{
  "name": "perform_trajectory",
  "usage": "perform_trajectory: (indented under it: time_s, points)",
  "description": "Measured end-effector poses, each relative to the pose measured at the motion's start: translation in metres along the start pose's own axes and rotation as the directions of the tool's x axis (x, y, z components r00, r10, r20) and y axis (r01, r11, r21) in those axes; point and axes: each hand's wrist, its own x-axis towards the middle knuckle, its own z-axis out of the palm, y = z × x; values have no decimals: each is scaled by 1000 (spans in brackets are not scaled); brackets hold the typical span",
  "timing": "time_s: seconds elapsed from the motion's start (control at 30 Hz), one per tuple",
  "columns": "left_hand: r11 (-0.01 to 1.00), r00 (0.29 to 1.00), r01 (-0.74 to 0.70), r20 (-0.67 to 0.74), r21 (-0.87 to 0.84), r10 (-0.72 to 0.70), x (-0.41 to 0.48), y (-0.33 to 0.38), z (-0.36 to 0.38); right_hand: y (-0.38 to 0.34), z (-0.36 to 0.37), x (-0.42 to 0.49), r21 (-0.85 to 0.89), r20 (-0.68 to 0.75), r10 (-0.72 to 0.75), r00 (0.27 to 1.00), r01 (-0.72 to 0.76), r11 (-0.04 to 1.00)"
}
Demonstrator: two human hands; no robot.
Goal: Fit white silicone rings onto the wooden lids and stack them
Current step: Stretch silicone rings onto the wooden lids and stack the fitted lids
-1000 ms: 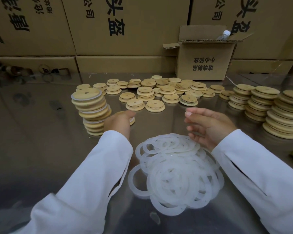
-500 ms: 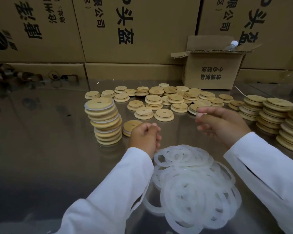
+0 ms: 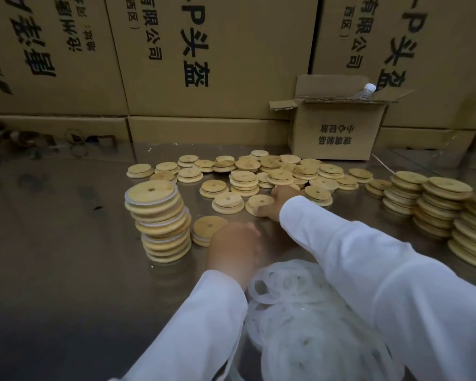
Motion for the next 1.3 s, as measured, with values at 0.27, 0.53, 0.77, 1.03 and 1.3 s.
perform_trajectory:
  time_s: [0.27,0.53,0.77,1.03,1.3]
  points:
    - [997,998,51,-18,-64,-52,4,-1,-2,1,0,-12,-15,-142,63,988,-66,998]
    - [979,984,157,-60,-132,-166,7,11,-8,23,-25,-100,-1,-360,-431,827,462,887]
    - [992,982,130,138,0,-129,-8,15,-13,47,-12,-142,-67,-360,-538,762,554,830]
    - [992,1000,31,9,-124,-30,-5,9,-14,61,1,-144,159,-247,-364,898,408,899]
    - [917,993,85,-38,-389,-108,-5,14,-16,61,7,-143,-33,-150,-276,950,274,961]
